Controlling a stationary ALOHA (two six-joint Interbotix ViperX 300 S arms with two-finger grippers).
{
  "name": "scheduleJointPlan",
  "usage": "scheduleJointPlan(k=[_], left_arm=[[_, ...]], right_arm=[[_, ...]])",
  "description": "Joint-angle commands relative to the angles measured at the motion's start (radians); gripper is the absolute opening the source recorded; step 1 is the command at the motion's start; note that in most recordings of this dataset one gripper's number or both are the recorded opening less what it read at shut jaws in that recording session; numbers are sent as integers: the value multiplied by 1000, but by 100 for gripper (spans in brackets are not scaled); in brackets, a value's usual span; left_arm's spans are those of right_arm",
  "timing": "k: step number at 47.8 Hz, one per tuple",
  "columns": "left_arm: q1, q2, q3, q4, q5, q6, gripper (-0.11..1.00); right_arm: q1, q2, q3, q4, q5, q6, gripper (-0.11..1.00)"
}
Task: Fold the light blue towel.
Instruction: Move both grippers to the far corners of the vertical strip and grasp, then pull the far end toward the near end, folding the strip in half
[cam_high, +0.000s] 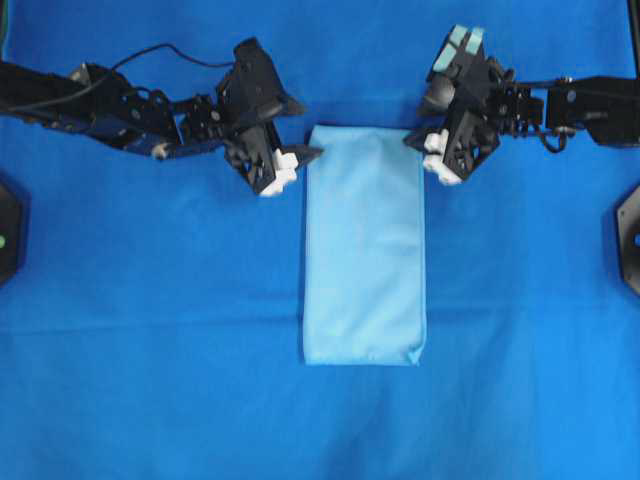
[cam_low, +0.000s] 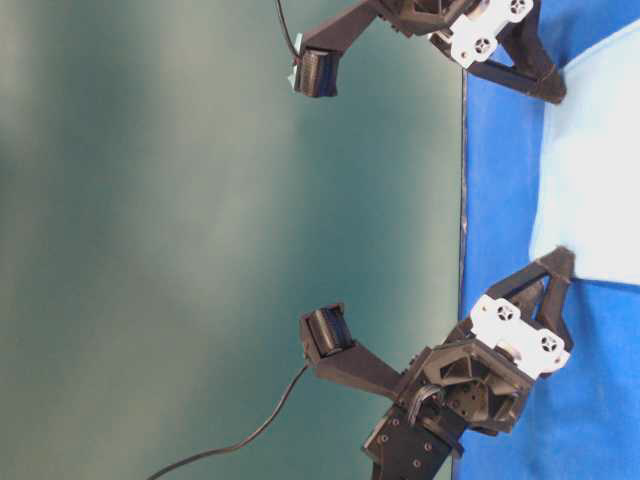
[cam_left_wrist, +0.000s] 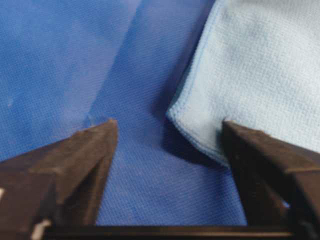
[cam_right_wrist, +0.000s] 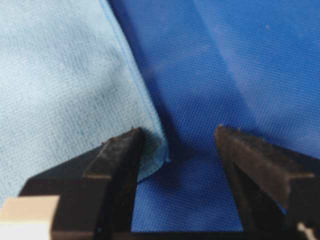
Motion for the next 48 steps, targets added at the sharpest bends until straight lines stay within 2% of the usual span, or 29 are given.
scheduleJointPlan(k=[1, 5, 11, 12, 14, 30, 48], left_arm=[[5, -11, -12, -3, 0, -3, 69], [0, -8, -12, 0, 6, -3, 44], [-12, -3, -12, 0, 18, -3, 12], [-14, -5, -12, 0, 18, -3, 6], [-17, -3, -11, 0, 18, -3, 1], [-18, -44, -9, 2, 26, 14, 1], [17, -137, -11, 5, 48, 25, 1]], right_arm=[[-2, -6, -8, 3, -5, 2, 59], [2, -6, -5, 5, -5, 2, 44], [15, -6, -2, 5, -5, 2, 8], [18, -6, -2, 5, -5, 2, 4], [20, -6, -3, 3, -5, 2, 3], [25, -38, 2, 5, 3, 6, 3], [23, -173, -9, -6, 121, -5, 3]])
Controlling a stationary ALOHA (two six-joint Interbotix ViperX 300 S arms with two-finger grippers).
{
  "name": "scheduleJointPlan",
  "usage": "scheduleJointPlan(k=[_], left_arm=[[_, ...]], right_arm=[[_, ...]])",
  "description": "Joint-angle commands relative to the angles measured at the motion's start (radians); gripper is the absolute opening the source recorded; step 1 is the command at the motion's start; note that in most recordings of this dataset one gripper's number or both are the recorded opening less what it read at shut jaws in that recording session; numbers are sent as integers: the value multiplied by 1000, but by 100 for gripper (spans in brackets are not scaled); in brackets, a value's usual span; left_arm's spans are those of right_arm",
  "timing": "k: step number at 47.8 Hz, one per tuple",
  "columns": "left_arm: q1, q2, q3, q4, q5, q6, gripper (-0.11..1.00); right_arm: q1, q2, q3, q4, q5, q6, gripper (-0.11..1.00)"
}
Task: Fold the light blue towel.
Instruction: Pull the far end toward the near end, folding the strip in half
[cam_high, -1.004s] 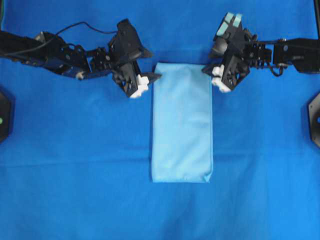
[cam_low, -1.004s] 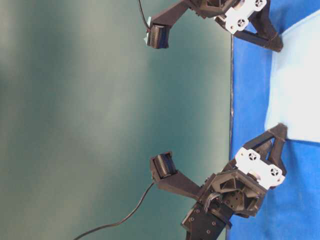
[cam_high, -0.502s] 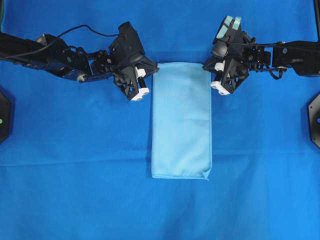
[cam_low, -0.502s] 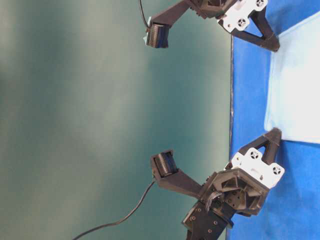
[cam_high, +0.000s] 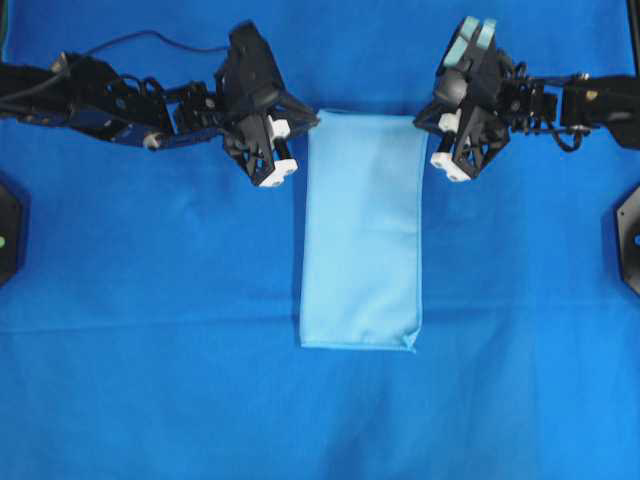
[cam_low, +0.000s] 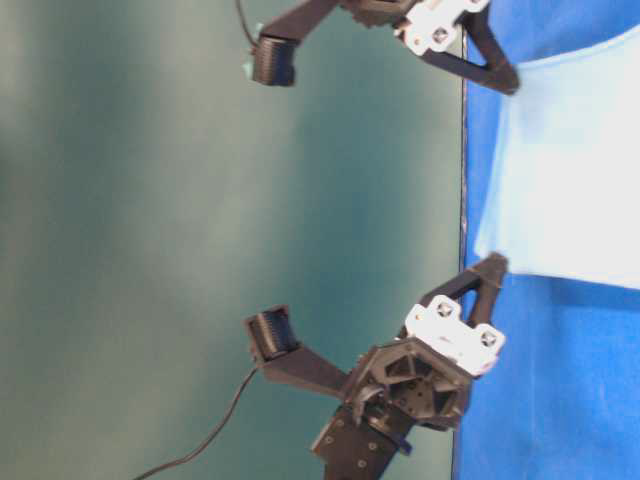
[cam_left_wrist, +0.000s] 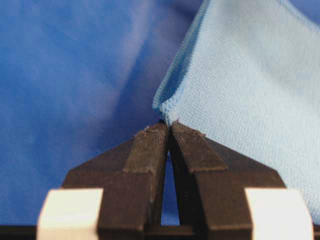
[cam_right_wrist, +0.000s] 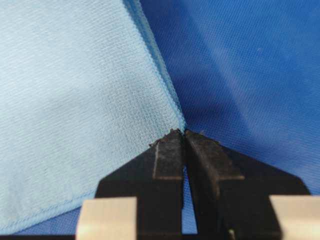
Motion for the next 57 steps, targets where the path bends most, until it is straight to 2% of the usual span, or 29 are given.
scheduleJointPlan(k=[1, 13, 18, 33, 40, 57], left_arm=[[12, -32, -6, 3, -3, 2, 1], [-5, -46, 3, 3, -3, -2, 1], [-29, -75, 17, 3, -2, -3, 1], [-164, -176, 80, 3, -2, -6, 1], [-253, -176, 97, 3, -2, -14, 1], [-428, -149, 109, 0, 11, -26, 1]], right_arm=[[-3, -38, -14, -5, 14, -2, 3], [3, -64, -12, -6, 17, 0, 3], [28, -97, -8, -5, 20, 5, 3], [210, -187, 9, 38, 130, 48, 3], [311, -186, 14, 63, 167, 109, 3], [505, -140, 3, 64, 204, 249, 3]])
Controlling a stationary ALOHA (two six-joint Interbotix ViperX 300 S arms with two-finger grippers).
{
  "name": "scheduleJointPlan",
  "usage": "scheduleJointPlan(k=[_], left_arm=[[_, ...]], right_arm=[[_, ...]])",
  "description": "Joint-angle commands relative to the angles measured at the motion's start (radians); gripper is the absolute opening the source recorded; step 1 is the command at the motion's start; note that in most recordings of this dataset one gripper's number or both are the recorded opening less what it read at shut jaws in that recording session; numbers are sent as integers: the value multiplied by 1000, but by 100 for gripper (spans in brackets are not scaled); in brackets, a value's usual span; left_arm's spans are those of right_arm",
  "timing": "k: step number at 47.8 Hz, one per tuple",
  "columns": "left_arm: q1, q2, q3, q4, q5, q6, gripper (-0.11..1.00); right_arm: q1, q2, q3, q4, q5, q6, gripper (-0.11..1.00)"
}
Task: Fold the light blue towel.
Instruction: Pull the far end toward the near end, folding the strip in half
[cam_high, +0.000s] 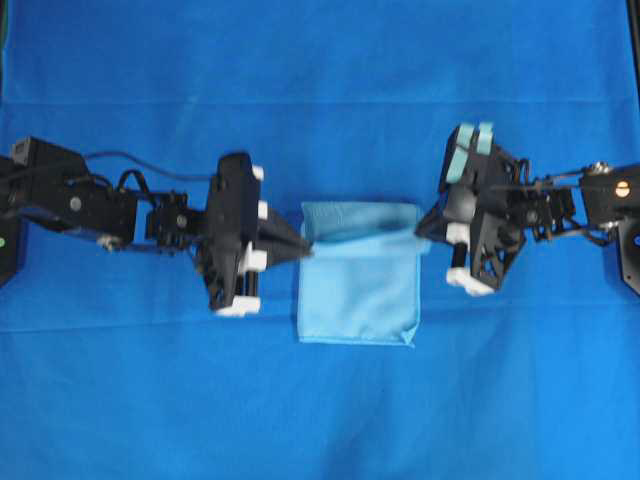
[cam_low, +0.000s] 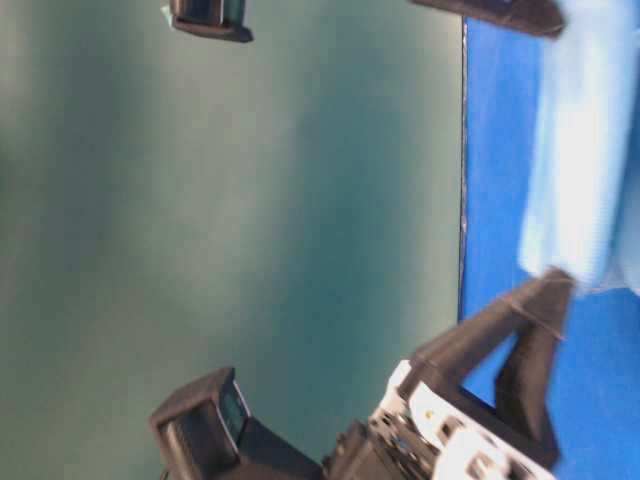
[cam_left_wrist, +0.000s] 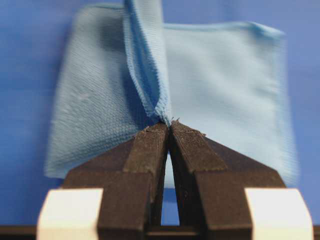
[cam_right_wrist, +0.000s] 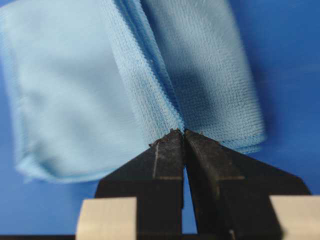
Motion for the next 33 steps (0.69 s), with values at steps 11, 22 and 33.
scheduleJointPlan(k=[11, 22, 33], left_arm=[[-77, 54, -6, -3, 6, -35, 1], [-94, 80, -14, -3, 5, -69, 1], [-95, 115, -35, -3, 2, -69, 1]], right_arm=[[107, 66, -48, 3, 2, 87, 3], [133, 112, -64, 3, 8, 124, 3], [160, 123, -72, 5, 9, 141, 3]])
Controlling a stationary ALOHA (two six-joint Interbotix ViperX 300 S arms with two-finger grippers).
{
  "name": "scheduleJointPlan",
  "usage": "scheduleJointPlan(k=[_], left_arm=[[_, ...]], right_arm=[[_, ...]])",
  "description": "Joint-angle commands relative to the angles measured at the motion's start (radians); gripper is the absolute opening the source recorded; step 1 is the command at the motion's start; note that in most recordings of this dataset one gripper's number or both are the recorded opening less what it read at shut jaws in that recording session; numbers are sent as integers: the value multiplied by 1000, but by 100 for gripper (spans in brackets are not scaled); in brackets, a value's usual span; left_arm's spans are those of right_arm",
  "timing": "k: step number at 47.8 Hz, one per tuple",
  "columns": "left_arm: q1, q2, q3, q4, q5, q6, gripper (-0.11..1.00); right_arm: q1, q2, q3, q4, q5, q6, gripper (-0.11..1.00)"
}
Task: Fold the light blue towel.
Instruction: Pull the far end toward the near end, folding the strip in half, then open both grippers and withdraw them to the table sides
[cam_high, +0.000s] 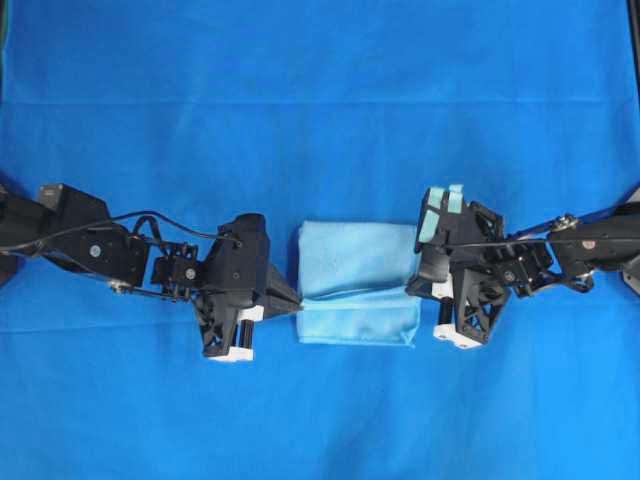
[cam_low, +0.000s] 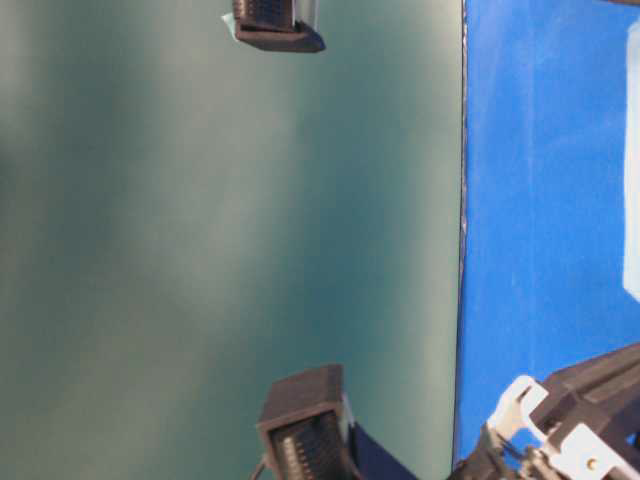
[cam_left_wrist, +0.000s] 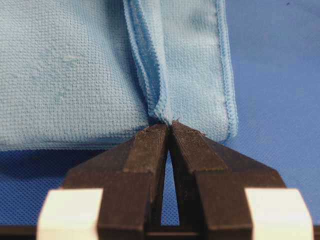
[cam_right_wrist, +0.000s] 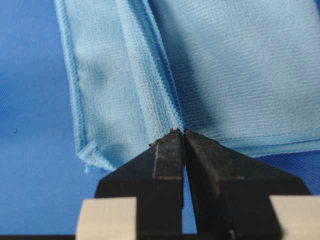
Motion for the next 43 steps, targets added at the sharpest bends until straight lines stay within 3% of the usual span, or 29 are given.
scheduleJointPlan(k=[1, 6, 11, 15, 17, 22, 24, 35, 43], left_arm=[[-3, -3, -17, -2, -8, 2, 1], [-3, -2, -25, -2, -8, 2, 1], [-2, -6, -20, -2, -6, 2, 6], [-2, -14, -14, -2, -2, 2, 22], [-2, -21, -12, -2, -2, 2, 32], [-2, -58, -5, 0, 11, 6, 57], [-2, -81, -2, 0, 21, 11, 60], [-2, -242, 18, 3, 144, 15, 53], [-2, -388, 67, 5, 193, 23, 53]], right_arm=[[11, -11, -17, 2, -2, 3, 3], [20, -9, -20, 2, -2, 3, 6], [23, -6, -31, 2, -2, 3, 35], [32, -5, -43, 0, -2, 2, 57], [40, -6, -54, -3, 3, 0, 63], [57, -20, -74, -3, 25, -6, 59], [66, -28, -80, -3, 43, -6, 57], [103, -135, -97, -9, 189, -8, 56], [104, -261, -52, -60, 233, -8, 56]])
